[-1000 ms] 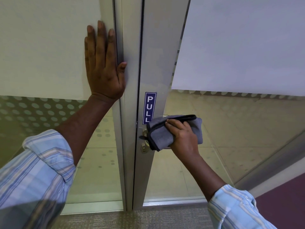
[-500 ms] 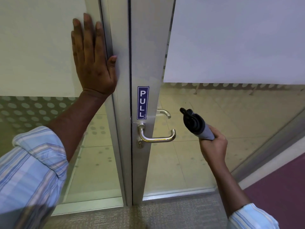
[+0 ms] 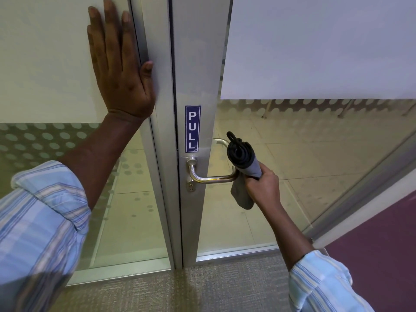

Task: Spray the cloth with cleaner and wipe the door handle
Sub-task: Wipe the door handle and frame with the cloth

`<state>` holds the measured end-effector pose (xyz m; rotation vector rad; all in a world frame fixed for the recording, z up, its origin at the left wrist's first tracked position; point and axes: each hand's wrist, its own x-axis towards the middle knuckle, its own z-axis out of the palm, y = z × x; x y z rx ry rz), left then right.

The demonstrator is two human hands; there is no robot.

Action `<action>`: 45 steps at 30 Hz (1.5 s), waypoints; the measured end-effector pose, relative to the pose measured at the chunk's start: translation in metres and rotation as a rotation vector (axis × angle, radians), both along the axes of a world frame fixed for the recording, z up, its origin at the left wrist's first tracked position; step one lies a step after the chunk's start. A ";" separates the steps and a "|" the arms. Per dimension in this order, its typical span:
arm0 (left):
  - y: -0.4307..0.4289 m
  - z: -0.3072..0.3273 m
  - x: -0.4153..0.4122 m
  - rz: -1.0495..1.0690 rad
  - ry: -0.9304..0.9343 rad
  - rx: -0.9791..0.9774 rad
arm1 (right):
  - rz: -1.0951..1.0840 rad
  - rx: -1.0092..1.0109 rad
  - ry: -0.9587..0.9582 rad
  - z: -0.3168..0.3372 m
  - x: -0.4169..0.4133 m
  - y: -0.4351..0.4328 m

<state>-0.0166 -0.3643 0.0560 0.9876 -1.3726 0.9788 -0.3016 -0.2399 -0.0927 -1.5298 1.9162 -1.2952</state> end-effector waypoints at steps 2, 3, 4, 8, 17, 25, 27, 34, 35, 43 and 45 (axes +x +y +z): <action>0.000 -0.001 0.000 0.002 0.005 -0.009 | 0.008 0.000 -0.024 0.000 0.001 -0.003; -0.001 -0.001 0.001 0.003 0.008 -0.014 | 0.013 0.003 -0.038 0.001 0.001 -0.003; -0.002 -0.001 0.001 0.006 0.011 -0.017 | 0.026 0.004 -0.048 0.001 0.001 -0.004; -0.005 -0.003 0.001 0.004 0.026 -0.030 | 0.074 0.014 -0.061 -0.001 0.005 0.000; -0.008 -0.005 0.002 -0.003 0.032 -0.056 | 0.062 -0.013 0.075 -0.014 0.018 0.008; -0.004 -0.005 0.001 0.022 0.049 -0.027 | 0.016 -0.046 0.133 -0.020 0.031 0.011; -0.003 -0.006 0.001 0.032 0.050 -0.032 | 0.008 -0.052 0.126 -0.021 0.032 0.011; 0.002 -0.006 0.001 0.044 0.054 -0.006 | 0.028 -0.075 0.216 -0.024 0.042 0.018; 0.002 -0.005 0.001 0.042 0.054 -0.004 | 0.031 -0.082 0.219 -0.024 0.044 0.019; 0.007 -0.003 -0.001 0.039 0.063 0.010 | 0.002 -0.071 0.167 -0.025 0.059 0.026; 0.007 -0.003 -0.001 0.035 0.065 0.011 | -0.004 -0.064 0.161 -0.024 0.061 0.027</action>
